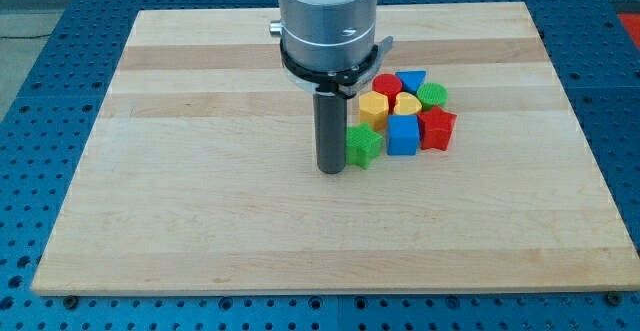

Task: Push the green star to the bottom of the yellow hexagon

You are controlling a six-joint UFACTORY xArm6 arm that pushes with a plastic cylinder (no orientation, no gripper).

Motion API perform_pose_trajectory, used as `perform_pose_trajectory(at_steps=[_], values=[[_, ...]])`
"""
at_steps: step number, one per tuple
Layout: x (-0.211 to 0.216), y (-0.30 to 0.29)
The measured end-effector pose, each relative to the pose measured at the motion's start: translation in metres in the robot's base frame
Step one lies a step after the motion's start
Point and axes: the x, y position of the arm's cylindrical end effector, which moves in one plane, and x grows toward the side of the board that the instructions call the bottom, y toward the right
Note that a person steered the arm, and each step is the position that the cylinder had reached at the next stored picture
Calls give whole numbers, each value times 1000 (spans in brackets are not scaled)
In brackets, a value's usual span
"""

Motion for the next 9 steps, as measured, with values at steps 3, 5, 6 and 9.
perform_pose_trajectory(at_steps=[3, 5, 6, 9], values=[[9, 5], [8, 11], [3, 12], [-16, 20]])
